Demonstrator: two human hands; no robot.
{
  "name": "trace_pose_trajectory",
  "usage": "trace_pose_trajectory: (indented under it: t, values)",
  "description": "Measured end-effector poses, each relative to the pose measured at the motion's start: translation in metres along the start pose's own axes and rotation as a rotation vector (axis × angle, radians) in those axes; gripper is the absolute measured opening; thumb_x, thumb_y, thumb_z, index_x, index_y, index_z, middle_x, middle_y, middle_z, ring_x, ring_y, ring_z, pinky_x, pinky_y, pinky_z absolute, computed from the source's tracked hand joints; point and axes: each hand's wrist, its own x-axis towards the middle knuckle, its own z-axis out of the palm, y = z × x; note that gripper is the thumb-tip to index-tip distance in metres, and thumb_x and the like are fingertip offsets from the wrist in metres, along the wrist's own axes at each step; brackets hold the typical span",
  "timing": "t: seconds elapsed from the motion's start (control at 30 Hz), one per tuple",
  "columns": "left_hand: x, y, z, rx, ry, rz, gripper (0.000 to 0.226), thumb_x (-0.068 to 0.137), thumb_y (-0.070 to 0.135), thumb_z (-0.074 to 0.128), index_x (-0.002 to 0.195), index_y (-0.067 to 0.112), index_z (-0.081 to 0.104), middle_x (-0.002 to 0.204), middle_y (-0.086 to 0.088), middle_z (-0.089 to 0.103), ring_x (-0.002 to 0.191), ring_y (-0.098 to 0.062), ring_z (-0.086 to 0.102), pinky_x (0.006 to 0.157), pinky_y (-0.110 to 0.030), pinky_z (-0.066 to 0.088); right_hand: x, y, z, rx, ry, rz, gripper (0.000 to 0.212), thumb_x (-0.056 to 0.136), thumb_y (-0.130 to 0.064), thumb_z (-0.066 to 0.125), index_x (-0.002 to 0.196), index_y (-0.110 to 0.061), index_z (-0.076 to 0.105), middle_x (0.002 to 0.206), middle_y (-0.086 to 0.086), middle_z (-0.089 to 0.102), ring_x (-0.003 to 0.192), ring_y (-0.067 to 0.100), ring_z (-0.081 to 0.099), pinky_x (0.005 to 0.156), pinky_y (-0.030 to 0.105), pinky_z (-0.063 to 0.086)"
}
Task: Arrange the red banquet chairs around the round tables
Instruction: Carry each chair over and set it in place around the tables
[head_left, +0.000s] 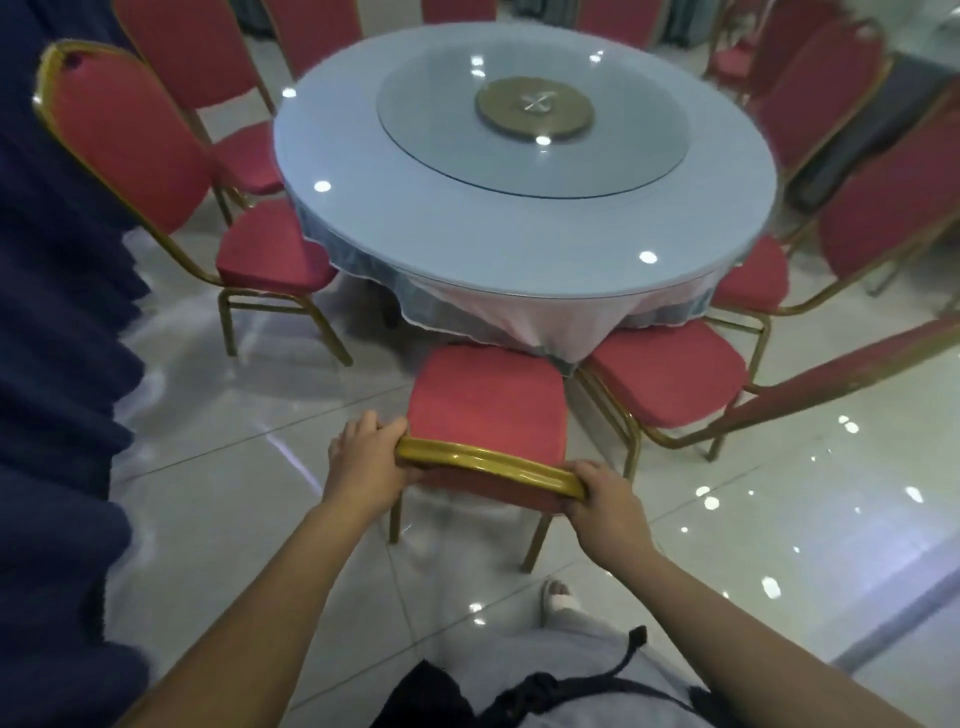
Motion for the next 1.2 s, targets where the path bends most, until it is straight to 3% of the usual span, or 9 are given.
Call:
trace_pose_trajectory:
  t: [0.13,0.3,0.67,0.77,0.87,0.93,1.0,1.2]
  values:
    - [0.002,-0.006,0.002,0.016,-0.034,0.003,0.041,0.072,0.057,0.075,0.085,0.028,0.048,0.095,0.001,0.046,0.097,-0.024,0.044,0.083,-0.041,0.044,0.01,0.002,-0.001,0.03,-0.059,0.025,0.03,0.082,-0.015,0.075,0.111,-0.018,0.068,0.117,0.005,0.061,0.109,0.029,0.055,0.095,0.044,0.045]
    - [0.033,-0.023,-0.011,0.007,-0.066,0.004,0.048,0.069,0.054,0.079,0.071,0.029,0.037,0.085,0.005,0.048,0.088,-0.021,0.046,0.073,-0.038,0.045,0.035,-0.007,0.007,0.039,-0.105,-0.008,0.024,0.084,-0.02,0.075,0.107,-0.018,0.069,0.11,0.003,0.062,0.104,0.028,0.055,0.093,0.044,0.044]
    - [0.13,-0.035,-0.041,0.054,-0.083,0.01,0.035,0.072,0.037,0.082,0.072,0.029,0.049,0.078,0.01,0.05,0.085,-0.022,0.051,0.064,-0.036,0.045,0.121,-0.039,0.004,0.036,-0.152,0.032,0.023,0.087,-0.027,0.067,0.11,-0.03,0.064,0.105,-0.001,0.06,0.102,0.026,0.056,0.091,0.047,0.046]
    - [0.136,-0.045,-0.044,-0.007,-0.124,0.041,0.028,0.07,0.034,0.086,0.083,0.032,0.062,0.091,0.011,0.057,0.096,-0.021,0.052,0.079,-0.038,0.05,0.129,-0.048,-0.009,0.074,-0.343,0.017,0.044,0.078,-0.059,0.067,0.116,-0.038,0.061,0.104,-0.009,0.063,0.1,0.018,0.061,0.091,0.043,0.047]
    - [0.134,-0.06,-0.056,-0.083,-0.289,0.032,0.06,0.065,0.04,0.088,0.118,0.041,0.059,0.122,0.012,0.05,0.121,-0.018,0.039,0.102,-0.033,0.039,0.141,-0.071,-0.024,0.29,-0.415,-0.096,0.074,0.066,-0.084,0.061,0.126,-0.042,0.057,0.119,-0.023,0.06,0.105,-0.002,0.058,0.094,0.029,0.048]
    - [0.132,-0.074,-0.069,-0.155,-0.415,-0.05,0.086,0.063,0.044,0.088,0.135,0.051,0.041,0.142,0.012,0.035,0.133,-0.014,0.027,0.11,-0.035,0.031,0.155,-0.096,-0.026,0.345,-0.349,-0.179,0.075,0.067,-0.085,0.058,0.128,-0.041,0.056,0.125,-0.026,0.055,0.11,-0.012,0.05,0.092,0.008,0.038]
    - [0.132,-0.093,-0.082,-0.225,-0.438,-0.12,0.098,0.065,0.044,0.087,0.142,0.055,0.028,0.152,0.013,0.025,0.139,-0.013,0.02,0.113,-0.037,0.027,0.176,-0.127,-0.021,0.343,-0.317,-0.238,0.072,0.071,-0.08,0.057,0.129,-0.037,0.057,0.126,-0.022,0.053,0.111,-0.012,0.046,0.088,0.003,0.032]
    - [0.153,-0.179,-0.118,-0.292,-0.292,-0.268,0.086,0.082,0.035,0.076,0.151,0.039,0.025,0.158,0.002,0.025,0.144,-0.021,0.023,0.117,-0.041,0.027,0.24,-0.223,0.031,0.26,-0.288,-0.262,0.06,0.083,-0.059,0.065,0.135,-0.031,0.053,0.136,-0.008,0.052,0.124,0.009,0.048,0.101,0.025,0.036]
